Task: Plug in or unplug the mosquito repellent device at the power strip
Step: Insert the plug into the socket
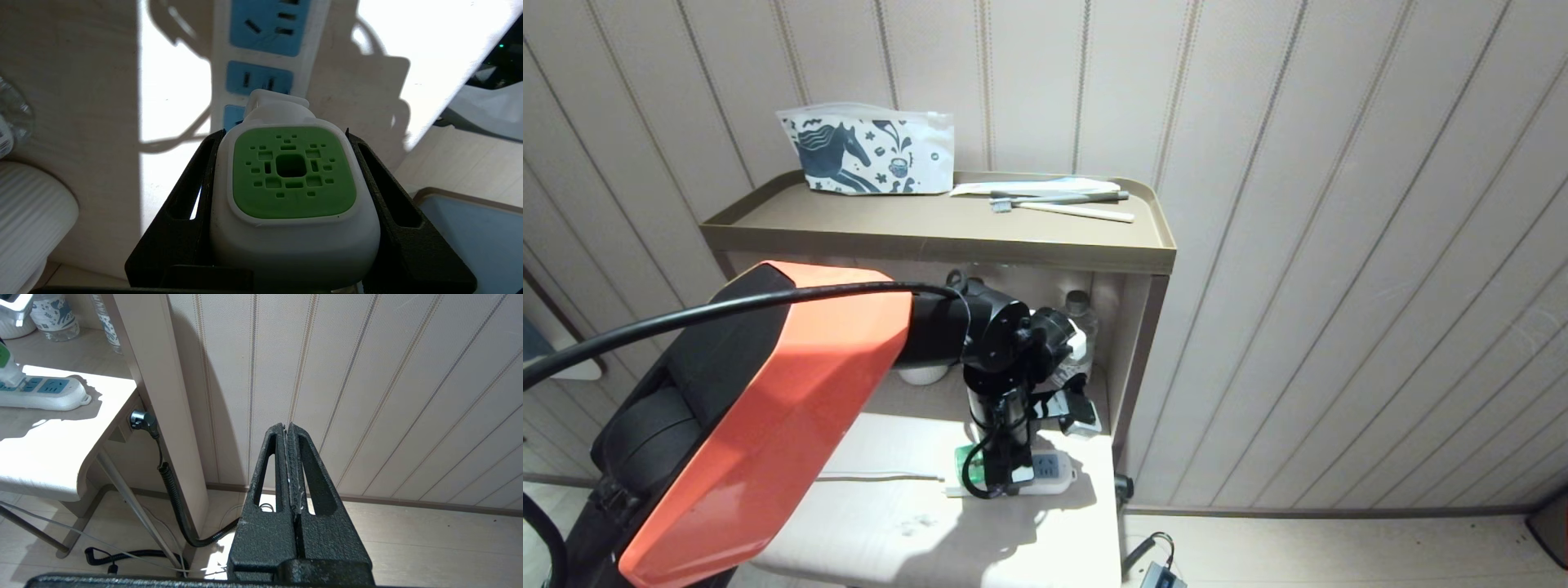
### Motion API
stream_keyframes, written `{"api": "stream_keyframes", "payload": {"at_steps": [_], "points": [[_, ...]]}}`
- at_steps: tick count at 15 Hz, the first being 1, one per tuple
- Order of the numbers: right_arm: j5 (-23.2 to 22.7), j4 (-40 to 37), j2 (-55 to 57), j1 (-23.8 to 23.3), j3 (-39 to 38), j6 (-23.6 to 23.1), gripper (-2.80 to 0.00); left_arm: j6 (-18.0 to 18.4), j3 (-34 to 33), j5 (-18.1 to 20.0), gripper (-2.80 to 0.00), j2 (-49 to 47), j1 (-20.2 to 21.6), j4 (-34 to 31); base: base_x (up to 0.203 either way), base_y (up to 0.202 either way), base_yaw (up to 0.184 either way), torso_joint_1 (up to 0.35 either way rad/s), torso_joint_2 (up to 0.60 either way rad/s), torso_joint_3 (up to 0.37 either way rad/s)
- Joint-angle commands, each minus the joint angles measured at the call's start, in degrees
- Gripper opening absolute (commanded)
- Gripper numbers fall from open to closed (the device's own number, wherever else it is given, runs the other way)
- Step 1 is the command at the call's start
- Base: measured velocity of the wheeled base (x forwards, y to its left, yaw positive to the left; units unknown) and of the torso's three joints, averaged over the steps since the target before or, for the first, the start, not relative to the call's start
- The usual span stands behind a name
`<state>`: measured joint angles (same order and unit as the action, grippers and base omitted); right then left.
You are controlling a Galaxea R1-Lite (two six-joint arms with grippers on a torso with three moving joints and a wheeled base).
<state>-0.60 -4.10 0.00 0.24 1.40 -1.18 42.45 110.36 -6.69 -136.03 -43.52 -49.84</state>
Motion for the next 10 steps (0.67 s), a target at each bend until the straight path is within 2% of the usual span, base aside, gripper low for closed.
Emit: {"api": "stream_keyframes", "payload": {"at_steps": [1,10], "points": [[-0.02,-0.03,0.0,0.02,0.0,-0.05,-2.8,0.18,0.12,0.1,-2.8,0.76,-0.07,-0.26,0.0,0.0,0.0,0.0,0.0,0.0],[-0.02,-0.03,0.0,0.02,0.0,-0.05,-2.8,-1.4,0.12,0.28,-2.8,0.51,-0.07,0.26,0.0,0.0,0.0,0.0,0.0,0.0]]}}
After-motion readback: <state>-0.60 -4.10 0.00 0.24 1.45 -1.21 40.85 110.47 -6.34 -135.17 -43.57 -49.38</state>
